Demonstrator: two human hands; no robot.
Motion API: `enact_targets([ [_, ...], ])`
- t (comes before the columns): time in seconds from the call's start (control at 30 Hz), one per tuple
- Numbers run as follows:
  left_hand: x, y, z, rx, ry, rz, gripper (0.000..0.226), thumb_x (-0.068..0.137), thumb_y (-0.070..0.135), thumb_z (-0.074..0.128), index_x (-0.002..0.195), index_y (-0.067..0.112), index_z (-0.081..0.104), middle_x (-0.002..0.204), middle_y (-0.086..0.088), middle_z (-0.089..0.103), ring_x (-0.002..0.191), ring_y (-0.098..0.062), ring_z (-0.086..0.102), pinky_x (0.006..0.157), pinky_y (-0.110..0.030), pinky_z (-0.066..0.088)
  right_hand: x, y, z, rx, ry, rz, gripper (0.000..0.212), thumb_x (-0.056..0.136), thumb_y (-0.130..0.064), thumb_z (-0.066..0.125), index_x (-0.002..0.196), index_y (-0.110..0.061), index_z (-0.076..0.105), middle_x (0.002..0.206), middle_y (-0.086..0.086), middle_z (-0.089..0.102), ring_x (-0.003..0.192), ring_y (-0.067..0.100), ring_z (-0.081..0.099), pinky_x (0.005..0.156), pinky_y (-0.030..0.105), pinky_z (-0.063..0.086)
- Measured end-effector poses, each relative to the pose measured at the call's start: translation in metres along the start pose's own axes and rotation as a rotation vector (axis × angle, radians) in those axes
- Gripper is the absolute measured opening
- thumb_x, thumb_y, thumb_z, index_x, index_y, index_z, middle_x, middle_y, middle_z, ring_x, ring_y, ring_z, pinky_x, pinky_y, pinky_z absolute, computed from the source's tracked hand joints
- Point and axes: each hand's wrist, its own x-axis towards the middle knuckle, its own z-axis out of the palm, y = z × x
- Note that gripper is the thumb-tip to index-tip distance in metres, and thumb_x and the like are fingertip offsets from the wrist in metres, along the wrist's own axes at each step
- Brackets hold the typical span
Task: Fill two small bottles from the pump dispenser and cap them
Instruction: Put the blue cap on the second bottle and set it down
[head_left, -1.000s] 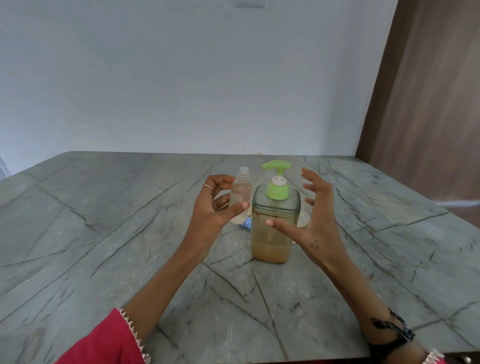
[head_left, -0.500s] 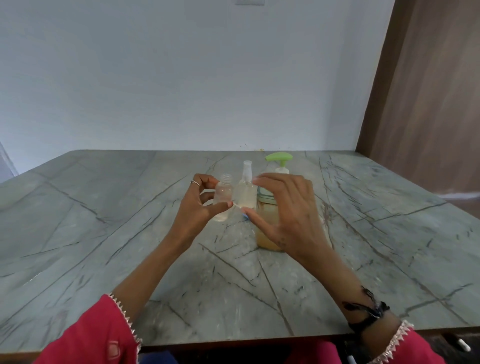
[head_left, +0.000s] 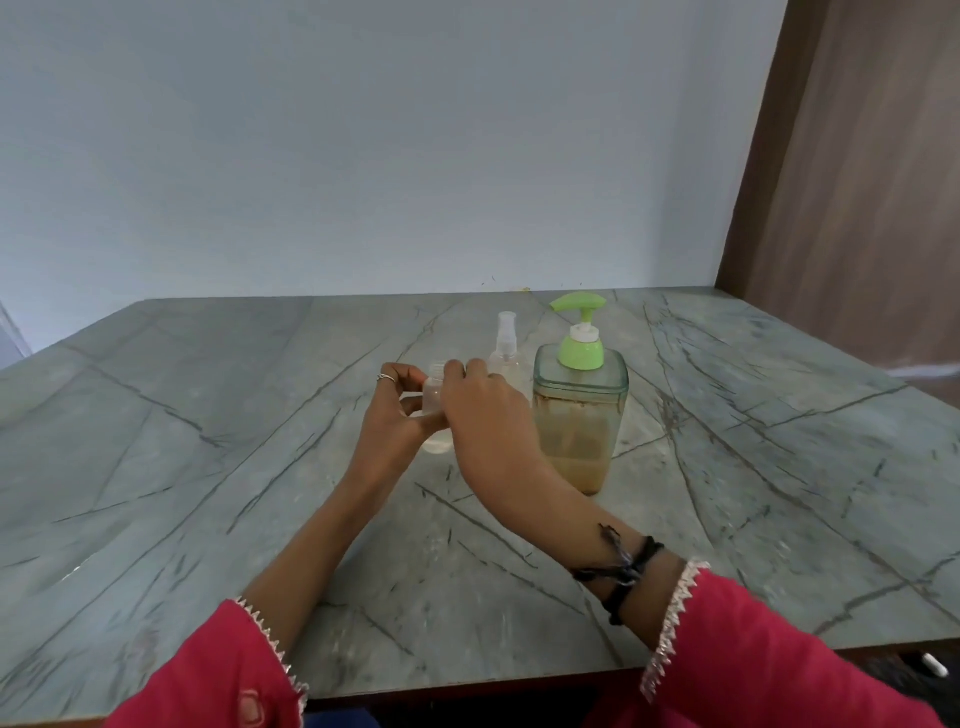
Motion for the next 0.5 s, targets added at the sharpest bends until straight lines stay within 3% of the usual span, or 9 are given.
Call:
enact_targets([
  [0.17,0.002,-0.005,-0.004,-0.013,0.033,-0.009,0.034,0.077,-0.003,0.068,0.089,0.019,0.045,0.084,0.005,0.058,0.067,0.003,0.061,0.061,-0.013,0.05,0.027,-0.004,0.026,-0.208,-0.26,0.113,0.037,0.097,0.0,0.045,0.133,0.005,0.042,0.134,0.024,0.047,0.122,0.034,0.052,0.097,0.036,0.047],
  [0.37,0.004,-0.012,-0.002,0.027,0.03,-0.033,0.043,0.071,-0.006,0.072,0.085,0.022,0.043,0.085,0.006,0.054,0.079,-0.011,0.06,0.066,-0.013,0.049,0.025,0.006,0.04,-0.427,-0.369,0.106,0.035,0.097,-0.013,0.048,0.13,-0.005,0.047,0.128,0.011,0.052,0.12,0.029,0.051,0.088,0.033,0.046],
  [0.5,0.004,-0.013,0.001,0.043,0.032,-0.038,0.042,0.072,-0.005,0.072,0.083,0.024,0.042,0.085,0.006,0.054,0.08,-0.01,0.059,0.069,-0.015,0.049,0.026,0.008,0.039,-0.341,-0.359,0.14,0.031,0.098,-0.01,0.046,0.129,-0.006,0.045,0.127,0.008,0.053,0.117,0.024,0.056,0.073,0.029,0.038],
])
